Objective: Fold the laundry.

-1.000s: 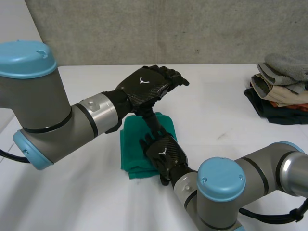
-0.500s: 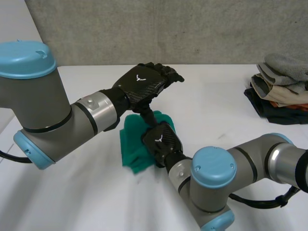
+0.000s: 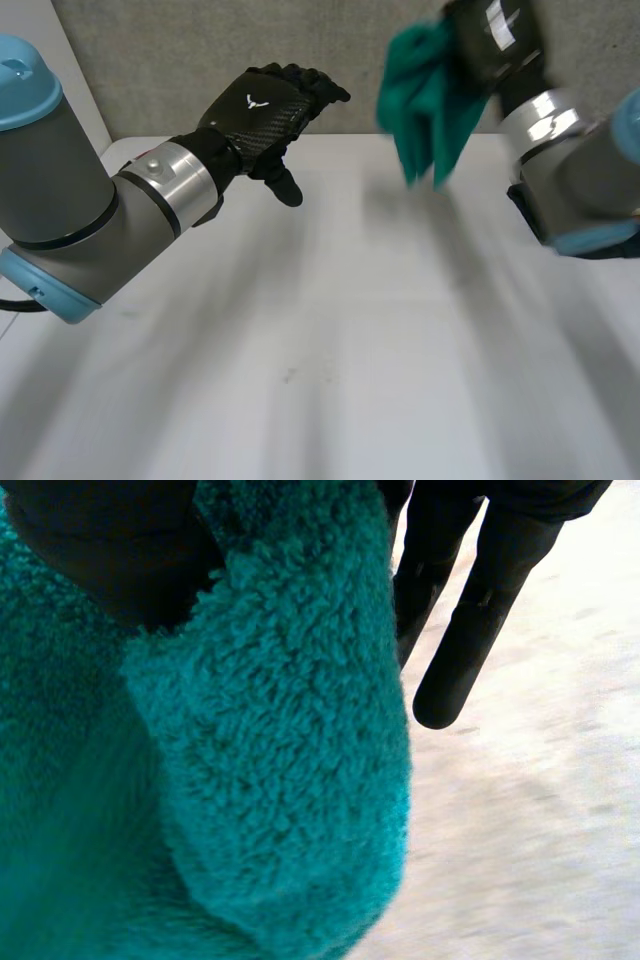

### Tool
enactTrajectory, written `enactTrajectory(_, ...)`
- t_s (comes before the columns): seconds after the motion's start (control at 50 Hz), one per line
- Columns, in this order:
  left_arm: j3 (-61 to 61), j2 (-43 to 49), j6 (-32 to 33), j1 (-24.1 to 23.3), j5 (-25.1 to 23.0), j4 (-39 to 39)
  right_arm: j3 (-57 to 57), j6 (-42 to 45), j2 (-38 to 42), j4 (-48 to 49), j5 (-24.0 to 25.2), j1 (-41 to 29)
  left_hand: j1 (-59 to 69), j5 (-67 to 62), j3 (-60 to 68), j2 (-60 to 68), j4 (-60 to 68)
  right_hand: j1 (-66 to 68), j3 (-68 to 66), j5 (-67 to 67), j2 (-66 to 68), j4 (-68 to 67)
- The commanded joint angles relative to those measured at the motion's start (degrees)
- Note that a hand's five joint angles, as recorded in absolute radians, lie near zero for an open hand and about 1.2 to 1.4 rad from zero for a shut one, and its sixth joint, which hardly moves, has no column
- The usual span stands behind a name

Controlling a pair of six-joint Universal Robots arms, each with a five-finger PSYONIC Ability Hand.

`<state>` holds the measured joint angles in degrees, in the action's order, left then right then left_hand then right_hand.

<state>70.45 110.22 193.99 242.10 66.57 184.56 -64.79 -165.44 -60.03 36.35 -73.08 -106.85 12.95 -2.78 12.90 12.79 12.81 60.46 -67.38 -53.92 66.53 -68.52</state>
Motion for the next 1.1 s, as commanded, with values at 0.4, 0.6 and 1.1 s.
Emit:
enactTrajectory(0.4,0.21,2.81,0.07,-4.36,-0.04,0.62,5.47,-23.61,27.51,24.99,23.42,38.2,2.31,-2.48,2.36,2.47,2.45,19.54,-12.62,-16.08,13.47,-11.48)
enactTrajectory(0.6,0.13,2.63,-0.02,-5.93,0.05,0.62,-2.18,-24.31,21.19,26.23,30.11,41.29,2.31,-2.48,2.36,2.47,2.45,19.54,-12.62,-16.08,13.47,-11.48)
enactTrajectory(1.1,0.39,-0.88,-0.46,-8.05,0.05,0.45,-7.98,-9.93,3.0,-10.58,21.34,44.97,2.14,-2.31,2.19,2.3,2.28,-50.46,57.38,53.92,-56.53,58.52)
